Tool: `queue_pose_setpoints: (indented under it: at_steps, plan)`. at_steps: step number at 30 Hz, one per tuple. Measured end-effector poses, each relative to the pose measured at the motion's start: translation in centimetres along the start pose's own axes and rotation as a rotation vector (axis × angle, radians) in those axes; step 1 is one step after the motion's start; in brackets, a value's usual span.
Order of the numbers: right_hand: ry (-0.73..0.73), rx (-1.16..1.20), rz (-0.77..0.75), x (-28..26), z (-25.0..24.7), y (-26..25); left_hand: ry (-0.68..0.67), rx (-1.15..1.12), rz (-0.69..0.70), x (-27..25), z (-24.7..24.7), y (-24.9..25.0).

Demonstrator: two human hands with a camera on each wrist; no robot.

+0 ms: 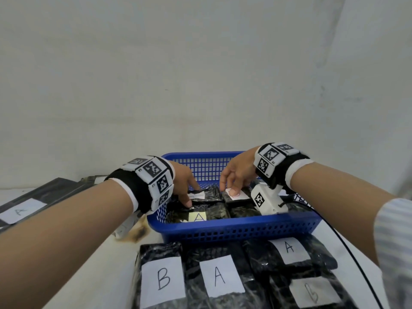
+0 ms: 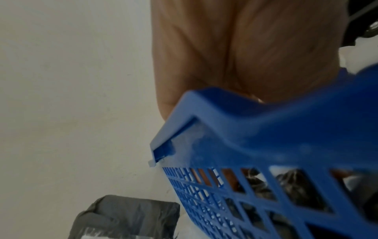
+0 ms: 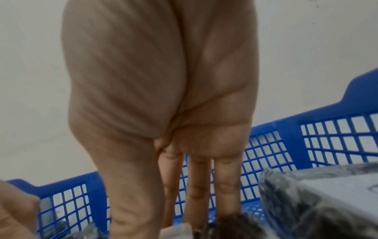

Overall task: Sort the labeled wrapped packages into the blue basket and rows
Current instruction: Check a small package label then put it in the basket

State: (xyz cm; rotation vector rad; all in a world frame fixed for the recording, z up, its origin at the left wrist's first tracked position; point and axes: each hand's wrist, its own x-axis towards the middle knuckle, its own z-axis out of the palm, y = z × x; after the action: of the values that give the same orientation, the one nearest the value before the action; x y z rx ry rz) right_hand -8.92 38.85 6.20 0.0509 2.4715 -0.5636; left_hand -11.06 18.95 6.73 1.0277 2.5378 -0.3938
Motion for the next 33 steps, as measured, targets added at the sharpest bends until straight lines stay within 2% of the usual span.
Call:
queue_pose_setpoints:
  at_steps: [6,10,19,25,28,33]
  plan:
    - [-0.043,0.003,0.037,0.3,0.5,-0.2,-0.043,0.005,0.029,0.1,0.1,-0.2]
    - [-0.069,-0.021,0.080,0.2,0.4,-0.9,-0.011,0.036,0.065,0.2,0.7,-0.4]
    - [0.053,0.141,0.099,-1.2,0.2,0.4,0.071,-0.088,0.091,0.4,1.5,-0.7]
    - [0.104,0.268,0.023,-1.9,-0.4,1.8,0.152,-0.210,0.087,0.6,1.4,-1.3]
    - [0.152,0.272,-0.008,-2.6,-0.5,1.5,0.244,-0.319,0.112,0.3,1.3,-1.6]
    - [0.294,0.248,-0.010,-5.3,-1.6,-0.2,0.532,-0.603,0.138,-1.3,1.2,-3.1]
